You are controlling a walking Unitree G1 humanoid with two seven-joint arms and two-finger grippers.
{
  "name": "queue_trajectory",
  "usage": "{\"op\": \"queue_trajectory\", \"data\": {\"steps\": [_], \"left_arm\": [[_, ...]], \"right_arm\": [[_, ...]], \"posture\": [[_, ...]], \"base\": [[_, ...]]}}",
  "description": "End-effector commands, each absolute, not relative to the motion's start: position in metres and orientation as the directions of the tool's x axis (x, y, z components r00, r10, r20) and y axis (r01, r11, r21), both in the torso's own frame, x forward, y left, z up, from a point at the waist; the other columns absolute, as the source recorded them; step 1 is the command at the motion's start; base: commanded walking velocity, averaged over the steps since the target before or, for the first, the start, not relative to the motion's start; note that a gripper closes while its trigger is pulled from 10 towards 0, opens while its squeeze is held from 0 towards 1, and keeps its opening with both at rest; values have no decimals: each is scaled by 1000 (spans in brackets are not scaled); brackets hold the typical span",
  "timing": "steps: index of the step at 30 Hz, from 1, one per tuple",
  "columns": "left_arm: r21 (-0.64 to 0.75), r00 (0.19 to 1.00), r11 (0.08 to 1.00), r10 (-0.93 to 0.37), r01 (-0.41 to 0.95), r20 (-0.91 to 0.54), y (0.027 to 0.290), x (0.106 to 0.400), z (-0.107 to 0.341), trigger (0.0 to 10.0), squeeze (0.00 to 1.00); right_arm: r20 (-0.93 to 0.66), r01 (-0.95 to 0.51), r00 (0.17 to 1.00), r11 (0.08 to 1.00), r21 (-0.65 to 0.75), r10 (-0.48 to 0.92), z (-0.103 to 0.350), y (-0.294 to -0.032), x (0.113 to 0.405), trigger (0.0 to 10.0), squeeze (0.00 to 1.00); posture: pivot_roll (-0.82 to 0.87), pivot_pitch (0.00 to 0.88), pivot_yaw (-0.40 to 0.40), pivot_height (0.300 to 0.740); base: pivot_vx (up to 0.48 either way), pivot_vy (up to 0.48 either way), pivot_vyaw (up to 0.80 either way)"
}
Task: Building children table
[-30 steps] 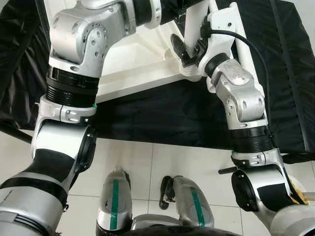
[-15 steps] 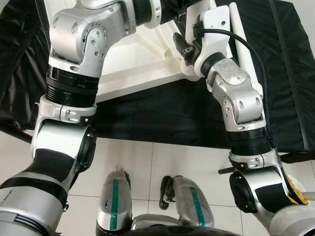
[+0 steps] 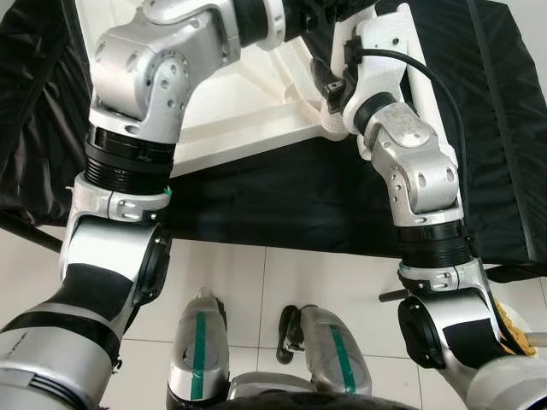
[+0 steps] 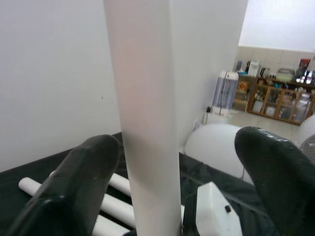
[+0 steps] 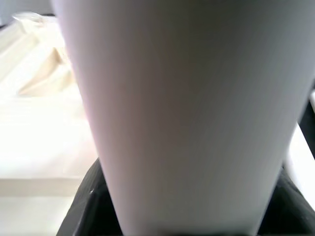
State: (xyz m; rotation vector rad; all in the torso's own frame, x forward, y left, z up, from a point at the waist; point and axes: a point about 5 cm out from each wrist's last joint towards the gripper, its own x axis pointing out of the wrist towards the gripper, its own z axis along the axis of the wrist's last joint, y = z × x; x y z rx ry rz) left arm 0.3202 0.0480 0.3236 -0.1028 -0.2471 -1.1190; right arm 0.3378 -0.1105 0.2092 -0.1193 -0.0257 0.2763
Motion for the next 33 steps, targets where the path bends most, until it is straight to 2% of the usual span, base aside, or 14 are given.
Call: {"op": "queue_trajectory", "data": {"steps": [1,3,4,5,6,14,17,20,25,26,30,32,33], "left_arm": [[44,401,425,-880,904,257,49,318,323,10000,1000],[35,422,444,-870,895,255,51,319,321,10000,1000],[32,436,459,-862,888,259,53,320,318,10000,518],[32,436,459,-862,888,259,53,320,318,10000,518],[21,454,474,-853,880,257,54,321,313,10000,0],[-27,518,528,-821,849,241,56,322,296,10000,0],[-43,552,558,-801,828,231,49,309,272,10000,0],[-15,550,564,-800,826,238,47,302,266,10000,0],[-13,630,635,-764,772,138,46,300,231,10000,0],[-35,669,670,-734,742,117,47,302,223,10000,0],[-49,694,693,-713,719,103,49,303,217,10000,0],[-62,744,742,-663,667,83,51,304,206,10000,0],[-62,744,742,-663,667,83,51,304,206,10000,0]], "right_arm": [[33,-241,969,966,-90,245,209,-117,339,10000,0],[42,-230,971,970,-72,234,208,-120,340,10000,0],[67,-222,972,973,-62,226,209,-123,340,10000,0],[67,-222,972,973,-62,226,209,-123,340,10000,0],[91,-210,972,976,-65,215,209,-126,341,10000,0],[143,-196,970,980,-31,199,211,-134,341,10000,0],[209,-213,959,973,89,190,213,-143,343,10000,0],[226,-217,956,969,122,186,212,-146,345,10000,0],[228,-230,954,964,137,195,204,-152,352,10000,0],[230,-231,953,963,139,195,202,-154,353,10000,0],[231,-231,953,963,140,195,201,-155,354,10000,0],[226,-233,954,963,136,199,197,-157,358,10000,0],[226,-233,954,963,136,199,197,-157,358,10000,0]], "posture": [[58,38,-24,740],[60,38,-25,740],[59,37,-23,740],[59,37,-23,740],[58,35,-22,740],[56,32,-21,740],[62,26,-29,740],[65,26,-31,740],[76,25,-37,740],[78,26,-39,740],[78,26,-39,740],[82,34,-46,740],[82,34,-46,740]], "base": [[0,0,0],[0,0,0],[0,0,0],[0,0,0],[0,0,0],[0,0,0],[0,0,0],[0,0,0],[0,0,0],[0,0,0],[0,0,0],[0,0,0],[0,0,0]]}}
